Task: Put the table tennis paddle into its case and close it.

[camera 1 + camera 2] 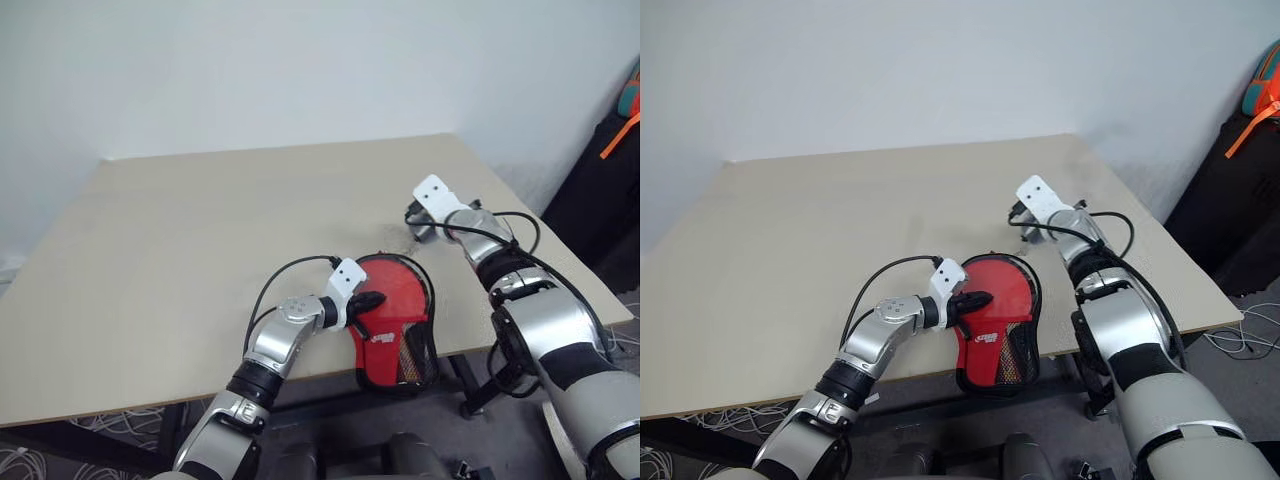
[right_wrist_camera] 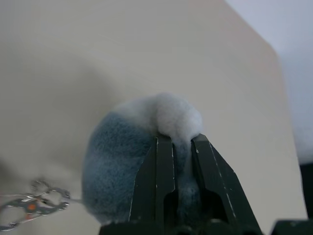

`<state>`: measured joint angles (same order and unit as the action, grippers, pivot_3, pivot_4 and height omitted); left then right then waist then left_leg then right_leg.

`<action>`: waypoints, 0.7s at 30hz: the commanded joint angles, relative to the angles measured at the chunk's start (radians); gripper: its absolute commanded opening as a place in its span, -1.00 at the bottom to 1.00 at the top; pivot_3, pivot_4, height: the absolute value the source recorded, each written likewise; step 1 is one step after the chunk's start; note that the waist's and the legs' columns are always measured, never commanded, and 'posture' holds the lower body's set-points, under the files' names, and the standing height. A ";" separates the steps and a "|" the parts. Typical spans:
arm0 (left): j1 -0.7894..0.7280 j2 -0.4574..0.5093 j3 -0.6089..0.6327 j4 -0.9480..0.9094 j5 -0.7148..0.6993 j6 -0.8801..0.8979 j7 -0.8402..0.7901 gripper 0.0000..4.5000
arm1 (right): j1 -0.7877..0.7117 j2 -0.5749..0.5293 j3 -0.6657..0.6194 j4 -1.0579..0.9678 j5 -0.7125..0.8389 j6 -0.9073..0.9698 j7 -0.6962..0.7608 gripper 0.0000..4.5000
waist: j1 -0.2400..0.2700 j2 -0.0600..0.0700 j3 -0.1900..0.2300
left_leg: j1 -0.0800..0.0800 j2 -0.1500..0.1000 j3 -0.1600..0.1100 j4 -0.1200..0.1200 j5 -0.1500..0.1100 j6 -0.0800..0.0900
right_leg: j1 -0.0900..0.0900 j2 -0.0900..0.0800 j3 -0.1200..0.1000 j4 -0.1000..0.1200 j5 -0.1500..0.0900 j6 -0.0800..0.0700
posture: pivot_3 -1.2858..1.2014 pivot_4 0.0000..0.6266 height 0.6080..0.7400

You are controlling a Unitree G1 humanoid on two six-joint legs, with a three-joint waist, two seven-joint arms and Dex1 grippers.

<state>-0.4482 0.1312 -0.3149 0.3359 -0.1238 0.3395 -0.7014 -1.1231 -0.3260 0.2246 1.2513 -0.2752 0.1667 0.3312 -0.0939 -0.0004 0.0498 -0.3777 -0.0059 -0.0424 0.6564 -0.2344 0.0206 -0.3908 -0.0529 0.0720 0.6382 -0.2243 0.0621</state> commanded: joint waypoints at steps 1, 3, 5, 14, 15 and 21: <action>0.028 0.013 -0.039 0.066 0.040 0.046 -0.017 -1.00 | 0.001 -0.084 0.004 -0.096 -0.026 0.005 0.020 -0.99 | 0.000 0.001 0.000 | 0.000 0.000 0.000 0.000 0.000 0.000 | 0.000 0.000 0.000 0.000 0.000 0.000 | 0.03 -1.00 1.00; 0.027 0.014 -0.039 0.067 0.040 0.046 -0.019 -1.00 | 0.028 -0.117 0.004 -0.141 -0.026 0.020 0.048 -0.99 | 0.002 0.001 0.000 | 0.000 0.000 0.000 0.000 0.000 0.000 | 0.000 0.000 0.000 0.000 0.000 0.000 | 0.03 -1.00 1.00; 0.025 0.014 -0.038 0.069 0.040 0.046 -0.020 -1.00 | 0.062 -0.153 0.003 -0.207 -0.024 0.043 0.085 -0.99 | 0.008 0.001 0.000 | 0.000 0.000 0.000 0.000 0.000 0.000 | 0.000 0.000 0.000 0.000 0.000 0.000 | 0.03 -1.00 1.00; 0.014 0.012 -0.038 0.085 0.038 0.045 -0.027 -1.00 | 0.338 -0.334 -0.005 -0.729 -0.016 0.244 0.307 -0.99 | 0.047 0.001 0.000 | -0.002 -0.002 0.000 0.004 0.000 0.000 | 0.000 0.000 0.002 0.000 -0.003 -0.001 | 0.03 -1.00 1.00; 0.013 0.012 -0.038 0.087 0.039 0.044 -0.027 -1.00 | 0.369 -0.350 -0.007 -0.785 -0.012 0.269 0.330 -0.99 | 0.048 0.001 0.000 | -0.002 -0.002 0.000 0.004 0.000 0.000 | 0.000 0.000 0.002 0.000 -0.003 -0.001 | 0.03 -1.00 1.00; -0.002 0.009 -0.038 0.108 0.040 0.039 -0.038 -1.00 | 0.526 -0.439 -0.013 -1.073 0.025 0.366 0.473 -0.99 | 0.049 0.000 0.000 | -0.001 -0.002 0.000 0.004 0.000 0.000 | 0.000 0.000 0.002 0.000 -0.003 -0.001 | 0.03 -1.00 1.00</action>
<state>-0.4738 0.1215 -0.3337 0.3683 -0.1244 0.3397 -0.7428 -0.5906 -0.7214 0.2473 0.2448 -0.2509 0.5143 0.7791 -0.0449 -0.0001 0.0501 -0.3791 -0.0078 -0.0419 0.6607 -0.2348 0.0209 -0.3903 -0.0532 0.0739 0.6376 -0.2277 0.0614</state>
